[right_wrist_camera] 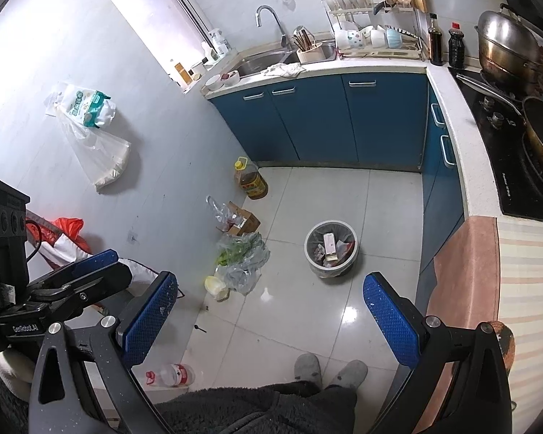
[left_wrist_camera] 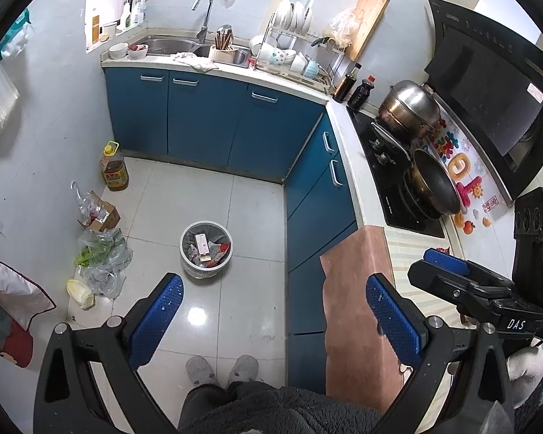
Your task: Collect trash
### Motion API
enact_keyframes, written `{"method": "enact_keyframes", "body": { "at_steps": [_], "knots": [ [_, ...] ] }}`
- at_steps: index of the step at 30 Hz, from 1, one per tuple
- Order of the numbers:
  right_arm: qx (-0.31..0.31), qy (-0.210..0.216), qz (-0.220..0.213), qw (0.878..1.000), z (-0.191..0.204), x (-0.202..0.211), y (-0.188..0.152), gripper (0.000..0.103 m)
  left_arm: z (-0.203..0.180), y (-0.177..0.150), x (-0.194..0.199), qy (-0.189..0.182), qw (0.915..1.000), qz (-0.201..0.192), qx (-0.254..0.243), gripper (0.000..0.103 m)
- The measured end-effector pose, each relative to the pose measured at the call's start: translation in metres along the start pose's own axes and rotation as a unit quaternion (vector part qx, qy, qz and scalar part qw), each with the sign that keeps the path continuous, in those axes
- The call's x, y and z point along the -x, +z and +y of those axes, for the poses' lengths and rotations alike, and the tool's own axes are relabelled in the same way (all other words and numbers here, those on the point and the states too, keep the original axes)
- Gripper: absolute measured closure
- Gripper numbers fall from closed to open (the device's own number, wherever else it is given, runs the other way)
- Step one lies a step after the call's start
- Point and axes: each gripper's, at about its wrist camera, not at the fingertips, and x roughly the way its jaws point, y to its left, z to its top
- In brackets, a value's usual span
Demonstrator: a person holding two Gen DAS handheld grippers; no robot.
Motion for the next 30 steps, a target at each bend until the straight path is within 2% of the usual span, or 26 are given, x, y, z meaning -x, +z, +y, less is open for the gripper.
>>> {"method": "enact_keyframes", "body": {
  "at_steps": [30],
  "knots": [
    [0.005, -0.003, 0.006, 1.000, -0.0009, 0.0009, -0.0011, 0.000, -0.0036, -0.0050, 0.0005, -0.002, 1.0000, 0.002, -0.001, 0.000]
  ]
}}
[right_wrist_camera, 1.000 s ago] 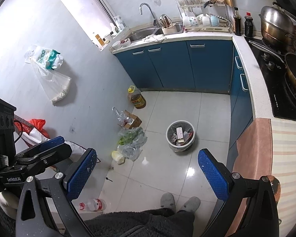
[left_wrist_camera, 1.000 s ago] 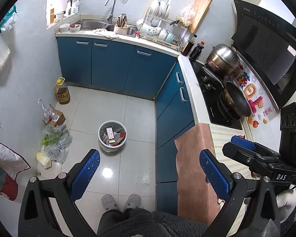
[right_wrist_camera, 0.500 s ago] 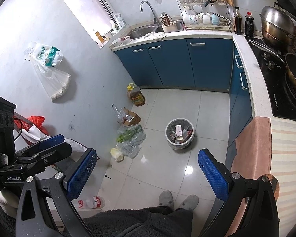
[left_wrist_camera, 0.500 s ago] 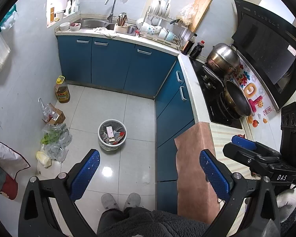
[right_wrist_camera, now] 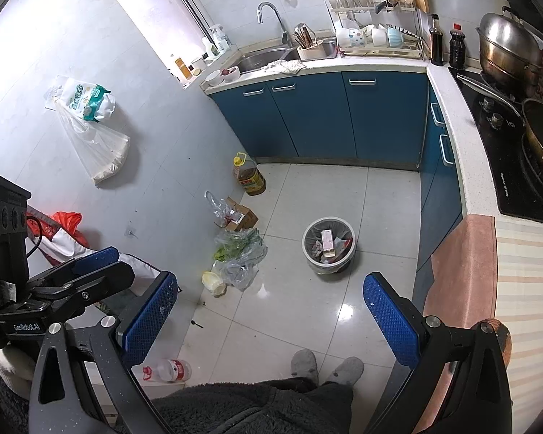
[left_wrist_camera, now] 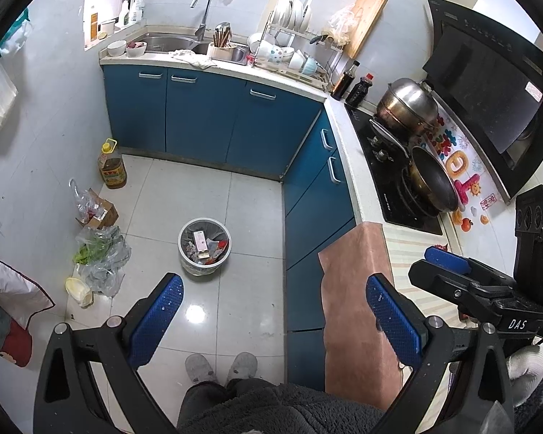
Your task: Collect trash
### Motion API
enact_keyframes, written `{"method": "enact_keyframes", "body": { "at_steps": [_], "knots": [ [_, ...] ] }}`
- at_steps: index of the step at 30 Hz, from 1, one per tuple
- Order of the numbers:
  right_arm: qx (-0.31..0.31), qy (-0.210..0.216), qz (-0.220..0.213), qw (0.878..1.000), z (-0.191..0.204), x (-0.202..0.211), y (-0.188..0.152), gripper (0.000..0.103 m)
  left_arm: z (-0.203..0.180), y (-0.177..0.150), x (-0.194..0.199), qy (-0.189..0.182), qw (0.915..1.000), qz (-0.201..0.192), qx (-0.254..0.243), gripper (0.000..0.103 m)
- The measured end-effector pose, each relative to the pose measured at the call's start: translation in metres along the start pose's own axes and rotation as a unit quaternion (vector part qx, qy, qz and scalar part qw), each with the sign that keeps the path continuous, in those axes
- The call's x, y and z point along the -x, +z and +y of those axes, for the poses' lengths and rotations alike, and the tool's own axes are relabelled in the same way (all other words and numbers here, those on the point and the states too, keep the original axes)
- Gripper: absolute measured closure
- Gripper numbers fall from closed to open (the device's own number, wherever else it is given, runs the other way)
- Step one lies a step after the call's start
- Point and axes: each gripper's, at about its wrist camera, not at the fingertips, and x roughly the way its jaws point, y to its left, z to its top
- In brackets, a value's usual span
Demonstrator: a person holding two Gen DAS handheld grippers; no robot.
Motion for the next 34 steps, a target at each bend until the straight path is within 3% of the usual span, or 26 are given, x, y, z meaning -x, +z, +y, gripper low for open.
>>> {"method": "enact_keyframes", "body": {
  "at_steps": [34],
  "knots": [
    [-0.002, -0.007, -0.006, 1.000, -0.004, 0.011, -0.002, 0.000, -0.020, 0.002, 0.004, -0.003, 1.0000, -0.002, 0.001, 0.000]
  ]
}}
